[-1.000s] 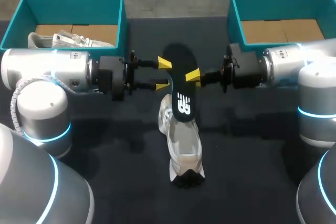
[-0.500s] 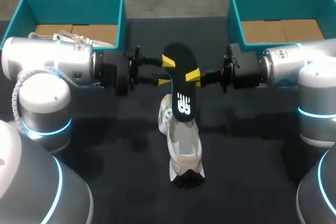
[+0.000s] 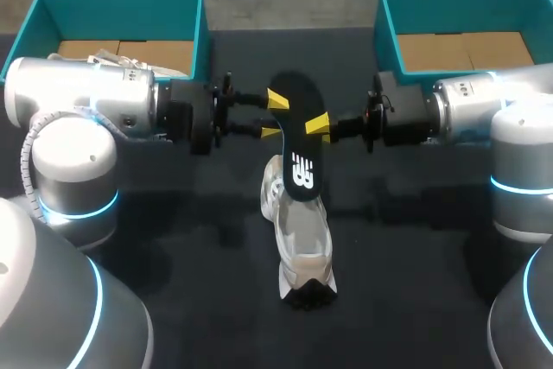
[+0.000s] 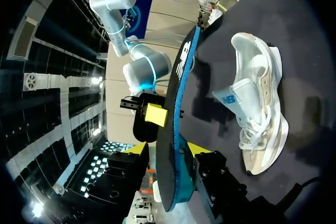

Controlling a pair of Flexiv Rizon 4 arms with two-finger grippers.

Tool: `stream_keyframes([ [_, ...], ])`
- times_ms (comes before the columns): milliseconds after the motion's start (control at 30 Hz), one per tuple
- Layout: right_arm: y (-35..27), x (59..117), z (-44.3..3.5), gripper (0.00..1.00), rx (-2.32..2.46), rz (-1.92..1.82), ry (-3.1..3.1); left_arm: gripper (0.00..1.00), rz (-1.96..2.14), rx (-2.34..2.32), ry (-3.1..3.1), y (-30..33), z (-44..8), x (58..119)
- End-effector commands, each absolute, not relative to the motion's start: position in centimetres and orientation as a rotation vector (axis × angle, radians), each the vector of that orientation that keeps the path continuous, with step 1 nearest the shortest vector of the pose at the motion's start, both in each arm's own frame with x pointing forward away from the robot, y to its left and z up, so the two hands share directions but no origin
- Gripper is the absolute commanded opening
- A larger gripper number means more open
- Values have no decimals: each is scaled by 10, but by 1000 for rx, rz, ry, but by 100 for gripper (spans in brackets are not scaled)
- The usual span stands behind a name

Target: Take the shoe out of the shoebox, open the shoe tongue, remove and reinsert the insole, then place the shoe into the shoebox

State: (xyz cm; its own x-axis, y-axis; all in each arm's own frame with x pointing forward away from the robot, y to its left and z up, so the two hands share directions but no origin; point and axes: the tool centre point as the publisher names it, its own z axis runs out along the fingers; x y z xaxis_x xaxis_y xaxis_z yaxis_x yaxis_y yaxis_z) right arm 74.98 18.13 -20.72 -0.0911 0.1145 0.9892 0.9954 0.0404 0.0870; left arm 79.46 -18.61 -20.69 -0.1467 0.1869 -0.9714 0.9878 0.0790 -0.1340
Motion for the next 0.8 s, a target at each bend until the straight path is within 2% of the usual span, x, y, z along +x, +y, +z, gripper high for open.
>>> stream_keyframes([
  [33,182,749,-208,0,-1226,-1192,-1378,43,-1171,1225,1470,-190,-210,797],
  [800,182,749,-208,0,-1226,-1192,-1378,31,-1098,1196,1411,-201,-214,796],
])
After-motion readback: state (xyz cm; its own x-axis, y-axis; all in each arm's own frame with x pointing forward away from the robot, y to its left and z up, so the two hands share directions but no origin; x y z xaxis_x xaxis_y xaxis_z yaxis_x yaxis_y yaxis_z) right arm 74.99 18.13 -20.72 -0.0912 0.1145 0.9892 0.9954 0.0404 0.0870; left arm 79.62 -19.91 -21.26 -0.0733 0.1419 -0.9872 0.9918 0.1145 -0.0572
